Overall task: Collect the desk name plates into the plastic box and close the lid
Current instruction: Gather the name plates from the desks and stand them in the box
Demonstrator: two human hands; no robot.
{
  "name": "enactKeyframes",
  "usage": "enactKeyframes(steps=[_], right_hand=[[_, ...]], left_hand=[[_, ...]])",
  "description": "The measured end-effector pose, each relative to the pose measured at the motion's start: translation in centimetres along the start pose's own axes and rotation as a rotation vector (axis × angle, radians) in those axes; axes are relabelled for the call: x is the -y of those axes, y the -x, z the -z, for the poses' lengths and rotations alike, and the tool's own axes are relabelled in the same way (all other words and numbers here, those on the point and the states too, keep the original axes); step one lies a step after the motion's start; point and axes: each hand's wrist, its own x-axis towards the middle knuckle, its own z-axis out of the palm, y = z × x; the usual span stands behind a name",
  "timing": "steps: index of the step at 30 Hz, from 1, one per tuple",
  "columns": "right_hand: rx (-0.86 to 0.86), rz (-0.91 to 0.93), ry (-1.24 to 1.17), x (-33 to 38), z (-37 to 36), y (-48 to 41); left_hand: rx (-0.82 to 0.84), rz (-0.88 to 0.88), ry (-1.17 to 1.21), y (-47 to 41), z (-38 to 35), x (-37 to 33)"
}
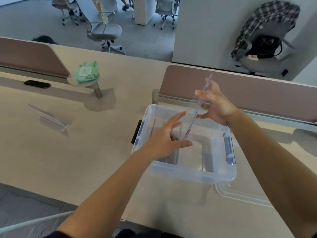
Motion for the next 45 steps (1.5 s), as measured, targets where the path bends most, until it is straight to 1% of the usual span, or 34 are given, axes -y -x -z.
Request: enactKeyframes(steps=[3, 7, 9, 11, 13, 15, 18, 20, 22, 24, 26, 29, 32, 36, 39, 41, 43, 45], right_hand=[[0.090, -0.036, 0.001, -1.4, 1.9, -0.8], [0.237, -0.107, -0.076, -3.2, 3.8, -1.6], [0.271, -0.116, -0.090, -4.2, 4.5, -2.2], [0.243, -0.113, -0.090, -5.4, 4.8, -2.8], [0.208, -0.120, -0.075, -6.9, 4.9, -3.6], [0.177, -0.160, -0.063, -8.5, 5.4, -4.3], [0.157, -0.234, -0.056, -11.1, 6.3, -5.0], [0.137, -0.273, -0.032, -12.7, 6.3, -5.4], [0.122, -0.308, 0.002, -14.0, 6.0, -5.7], [0.118, -0.362, 0.047, -15.2, 5.5, -6.2], [0.101, -0.414, 0.095, -16.4, 5.0, -6.8], [0.056, -0.469, 0.148, -18.1, 4.3, -7.8], [0.021, -0.505, 0.162, -19.7, 4.1, -8.5], [-0.014, -0.506, 0.146, -21.0, 4.3, -8.6], [-0.016, -0.515, 0.086, -21.4, 4.8, -8.4], [-0.008, -0.493, 0.101, -21.4, 5.2, -8.2], [-0.018, -0.463, 0.138, -21.3, 5.6, -7.9], [-0.063, -0.439, 0.161, -20.9, 6.0, -7.3]], left_hand=[[0.001, 0.036, -0.036, -1.2, -1.5, 0.5], [0.008, 0.066, -0.071, -2.3, -2.4, 1.4], [0.024, 0.100, -0.058, -2.8, -2.5, 2.4], [0.066, 0.137, -0.057, -3.2, -2.1, 3.3], [0.082, 0.177, -0.105, -3.4, -1.1, 4.4], [0.012, 0.167, -0.228, -3.0, 0.6, 5.7], [-0.150, 0.163, -0.447, -2.3, 3.5, 8.3], [-0.241, 0.229, -0.531, -2.4, 4.9, 10.5], [-0.273, 0.308, -0.598, -2.7, 5.8, 12.5], [-0.253, 0.400, -0.586, -2.7, 6.2, 13.9], [-0.252, 0.446, -0.508, -2.7, 6.3, 15.0], [-0.270, 0.420, -0.405, -2.8, 6.1, 15.8], [-0.257, 0.403, -0.404, -2.9, 6.0, 15.9], [-0.244, 0.419, -0.407, -2.9, 6.1, 15.9], [-0.185, 0.449, -0.462, -3.1, 5.9, 15.2], [-0.162, 0.483, -0.497, -3.3, 5.3, 14.6], [-0.212, 0.463, -0.511, -3.3, 4.6, 14.3], [-0.274, 0.433, -0.499, -3.1, 4.4, 14.5]])
